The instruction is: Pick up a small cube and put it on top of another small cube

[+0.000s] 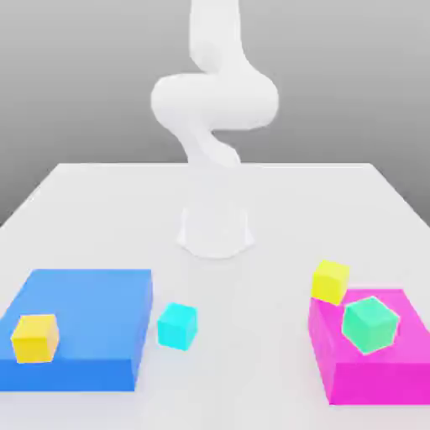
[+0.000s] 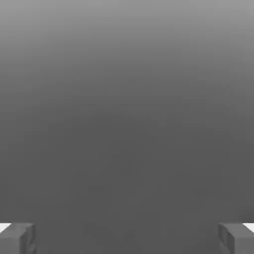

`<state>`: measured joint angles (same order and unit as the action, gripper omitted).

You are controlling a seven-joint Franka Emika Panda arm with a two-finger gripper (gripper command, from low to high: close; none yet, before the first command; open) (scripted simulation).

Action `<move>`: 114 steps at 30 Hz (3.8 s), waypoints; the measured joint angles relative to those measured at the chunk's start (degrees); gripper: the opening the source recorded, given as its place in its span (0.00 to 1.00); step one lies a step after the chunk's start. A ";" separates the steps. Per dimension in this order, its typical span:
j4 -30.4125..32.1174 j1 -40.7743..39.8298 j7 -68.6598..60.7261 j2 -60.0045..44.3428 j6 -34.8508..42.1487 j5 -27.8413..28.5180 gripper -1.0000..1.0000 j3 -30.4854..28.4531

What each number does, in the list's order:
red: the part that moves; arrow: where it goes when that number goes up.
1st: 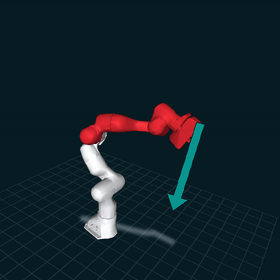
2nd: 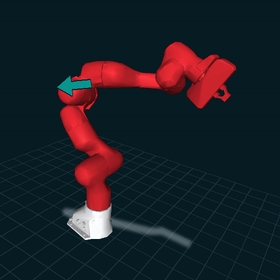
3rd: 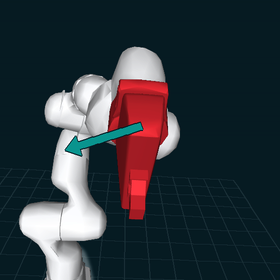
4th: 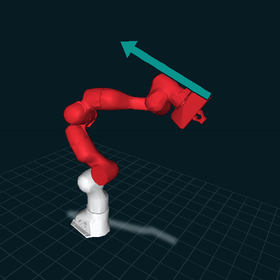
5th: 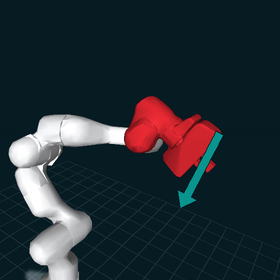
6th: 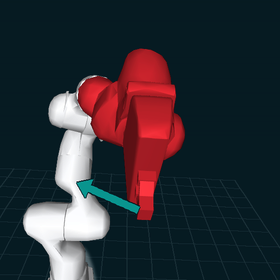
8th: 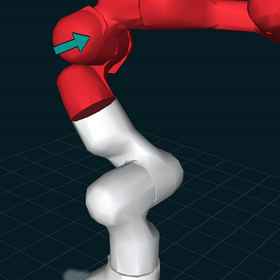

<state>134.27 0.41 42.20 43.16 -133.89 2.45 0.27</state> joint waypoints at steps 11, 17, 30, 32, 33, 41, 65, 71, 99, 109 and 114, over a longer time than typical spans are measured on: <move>10.93 1.46 -17.53 -12.62 -9.11 8.99 0.50 -3.14; 16.82 2.04 -28.39 -19.35 -14.13 11.99 0.50 -6.97; 29.93 4.68 -57.14 -32.71 -25.87 11.87 0.50 -17.58; 32.02 5.55 -62.67 -34.57 -27.77 10.36 0.50 -19.27; 33.07 6.15 -65.61 -35.48 -28.73 9.35 0.50 -20.18; 34.37 9.31 -76.27 -41.26 -33.45 1.83 0.50 -22.01; 32.29 -7.37 -92.72 -56.92 -46.46 -20.13 0.00 0.09; 32.15 -5.33 -91.96 -55.64 -45.23 -19.62 0.00 -1.84; 32.12 5.26 -70.91 -37.94 -27.31 -1.38 0.00 -11.99; 21.61 12.46 -51.80 -37.39 -16.19 -5.03 0.00 -3.49; 16.36 15.45 -41.08 -37.07 -10.59 -5.07 0.00 0.61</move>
<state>150.62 15.85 1.13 6.09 -144.49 -2.62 0.88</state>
